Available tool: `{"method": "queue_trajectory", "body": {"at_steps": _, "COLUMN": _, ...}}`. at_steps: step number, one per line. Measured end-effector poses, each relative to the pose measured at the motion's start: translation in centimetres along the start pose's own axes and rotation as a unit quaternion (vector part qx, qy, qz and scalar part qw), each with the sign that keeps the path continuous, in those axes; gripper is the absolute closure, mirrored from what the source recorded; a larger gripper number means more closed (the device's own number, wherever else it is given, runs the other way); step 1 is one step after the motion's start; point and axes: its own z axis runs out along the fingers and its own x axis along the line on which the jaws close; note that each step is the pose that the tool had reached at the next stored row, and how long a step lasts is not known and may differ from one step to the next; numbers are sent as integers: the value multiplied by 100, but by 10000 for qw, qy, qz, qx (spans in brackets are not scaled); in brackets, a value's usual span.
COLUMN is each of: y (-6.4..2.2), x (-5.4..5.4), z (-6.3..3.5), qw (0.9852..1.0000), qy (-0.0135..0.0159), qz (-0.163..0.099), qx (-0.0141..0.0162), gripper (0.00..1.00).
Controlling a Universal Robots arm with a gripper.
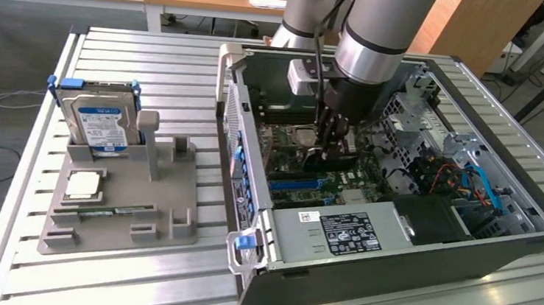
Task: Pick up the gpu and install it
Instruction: 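Insert the gpu into the slot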
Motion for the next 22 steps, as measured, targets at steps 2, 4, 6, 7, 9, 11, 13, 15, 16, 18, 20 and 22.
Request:
{"method": "queue_trajectory", "body": {"at_steps": 2, "y": 1, "x": 0, "z": 15, "qw": 10000, "qy": 1, "qz": -1, "qx": 0, "gripper": 73}}
{"method": "queue_trajectory", "body": {"at_steps": 4, "y": 2, "x": 0, "z": 23, "qw": 10000, "qy": 0, "qz": 0, "qx": 0, "gripper": 73}}
{"method": "queue_trajectory", "body": {"at_steps": 6, "y": 4, "x": 0, "z": 41, "qw": 10000, "qy": 0, "qz": 1, "qx": 0, "gripper": 73}}
{"method": "queue_trajectory", "body": {"at_steps": 7, "y": 5, "x": 1, "z": 46, "qw": 10000, "qy": 1, "qz": 1, "qx": 0, "gripper": 73}}
{"method": "queue_trajectory", "body": {"at_steps": 9, "y": 5, "x": 1, "z": 48, "qw": 10000, "qy": 2, "qz": 0, "qx": -1, "gripper": 73}}
{"method": "queue_trajectory", "body": {"at_steps": 11, "y": 5, "x": 1, "z": 55, "qw": 10000, "qy": 0, "qz": 0, "qx": 0, "gripper": 73}}
{"method": "queue_trajectory", "body": {"at_steps": 13, "y": 9, "x": 1, "z": 61, "qw": 10000, "qy": 1, "qz": 0, "qx": 0, "gripper": 73}}
{"method": "queue_trajectory", "body": {"at_steps": 15, "y": 13, "x": 1, "z": 66, "qw": 10000, "qy": 1, "qz": 0, "qx": 0, "gripper": 73}}
{"method": "queue_trajectory", "body": {"at_steps": 16, "y": 14, "x": 1, "z": 67, "qw": 10000, "qy": 1, "qz": 0, "qx": 0, "gripper": 73}}
{"method": "queue_trajectory", "body": {"at_steps": 18, "y": 14, "x": 1, "z": 67, "qw": 10000, "qy": 1, "qz": 0, "qx": 0, "gripper": 73}}
{"method": "queue_trajectory", "body": {"at_steps": 20, "y": 15, "x": 7, "z": 70, "qw": 10000, "qy": -1, "qz": 1, "qx": 1, "gripper": 73}}
{"method": "queue_trajectory", "body": {"at_steps": 22, "y": 15, "x": 17, "z": 68, "qw": 10000, "qy": 1, "qz": 1, "qx": 0, "gripper": 73}}
